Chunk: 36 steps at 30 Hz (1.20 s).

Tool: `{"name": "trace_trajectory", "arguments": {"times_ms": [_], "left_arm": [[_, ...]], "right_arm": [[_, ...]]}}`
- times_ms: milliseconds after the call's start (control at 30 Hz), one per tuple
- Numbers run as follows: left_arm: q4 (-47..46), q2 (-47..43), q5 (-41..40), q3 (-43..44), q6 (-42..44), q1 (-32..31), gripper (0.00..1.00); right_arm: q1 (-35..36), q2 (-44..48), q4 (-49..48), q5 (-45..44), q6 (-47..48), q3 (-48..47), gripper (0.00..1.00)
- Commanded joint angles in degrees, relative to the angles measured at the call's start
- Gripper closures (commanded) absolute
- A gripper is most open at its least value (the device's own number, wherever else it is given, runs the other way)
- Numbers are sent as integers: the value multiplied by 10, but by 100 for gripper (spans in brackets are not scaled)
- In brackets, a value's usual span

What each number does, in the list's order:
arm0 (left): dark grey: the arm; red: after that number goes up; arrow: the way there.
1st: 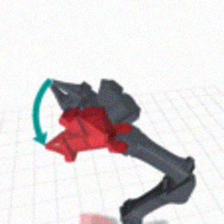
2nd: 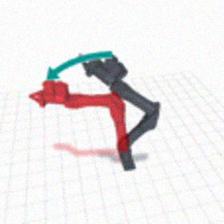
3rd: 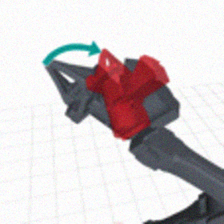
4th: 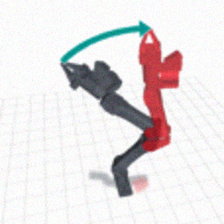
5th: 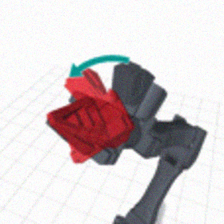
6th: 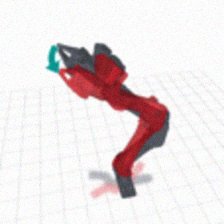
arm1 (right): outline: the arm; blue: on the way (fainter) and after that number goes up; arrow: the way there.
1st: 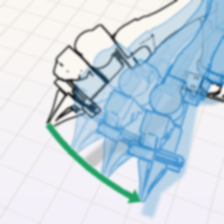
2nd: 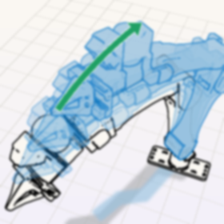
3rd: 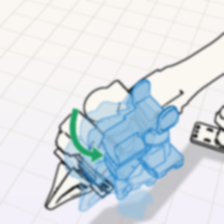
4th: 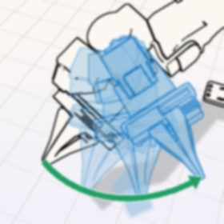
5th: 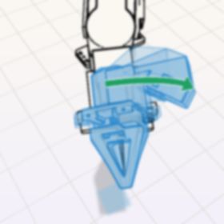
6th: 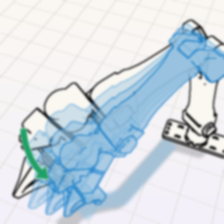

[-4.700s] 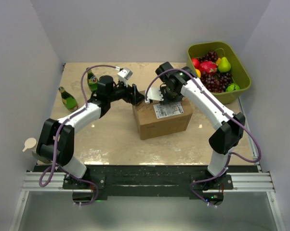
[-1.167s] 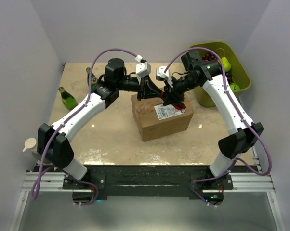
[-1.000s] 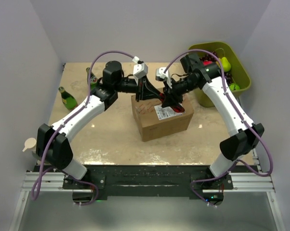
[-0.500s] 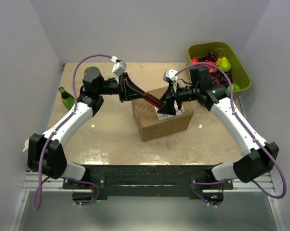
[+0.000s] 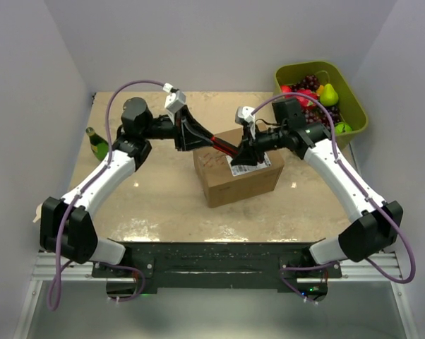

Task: Unpack the express box
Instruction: Adjust the knife.

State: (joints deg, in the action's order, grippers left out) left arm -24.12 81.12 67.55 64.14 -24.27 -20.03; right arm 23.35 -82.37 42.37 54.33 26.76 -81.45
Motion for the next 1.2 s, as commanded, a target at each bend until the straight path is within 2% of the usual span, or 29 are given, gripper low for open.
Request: {"name": "trace_trajectory", "arguments": {"times_ms": [0,33,67,133,200,333,500,700,800,833,1000,1033,1100,1167], "left_arm": [[226,-10,-29,70,219,-3,43],[341,-11,-43,102,331,-6,36],[381,-14,-55,113,377,-9,14],[437,-28,-94,126,450,-17,9],[427,-41,-120,121,457,-23,3],[423,-33,-137,124,458,-58,3],[425,6,-138,148,425,-97,10],[389,43,-187,169,400,-107,17],[380,67,-168,183,394,-108,35],[375,70,-162,183,388,-107,44],[362,80,-133,179,382,-111,69],[365,82,-130,177,385,-112,82],[369,84,-119,170,387,-112,97],[358,82,-100,157,379,-110,100]], "right_arm": [[-3,-5,132,-88,168,-43,100],[-3,-11,157,-107,195,-66,100],[-2,-19,189,-127,216,-76,100],[-2,-24,212,-180,259,-106,100],[-1,-25,227,-211,294,-120,100],[7,-31,237,-252,326,-150,100],[30,-41,257,-295,341,-170,100],[50,-38,259,-324,341,-184,100],[59,-39,257,-327,332,-198,100],[60,-39,255,-329,327,-199,100],[68,-44,248,-326,311,-206,100],[68,-43,248,-323,307,-207,100],[69,-42,243,-317,294,-206,100],[69,-32,232,-310,269,-200,96]]}}
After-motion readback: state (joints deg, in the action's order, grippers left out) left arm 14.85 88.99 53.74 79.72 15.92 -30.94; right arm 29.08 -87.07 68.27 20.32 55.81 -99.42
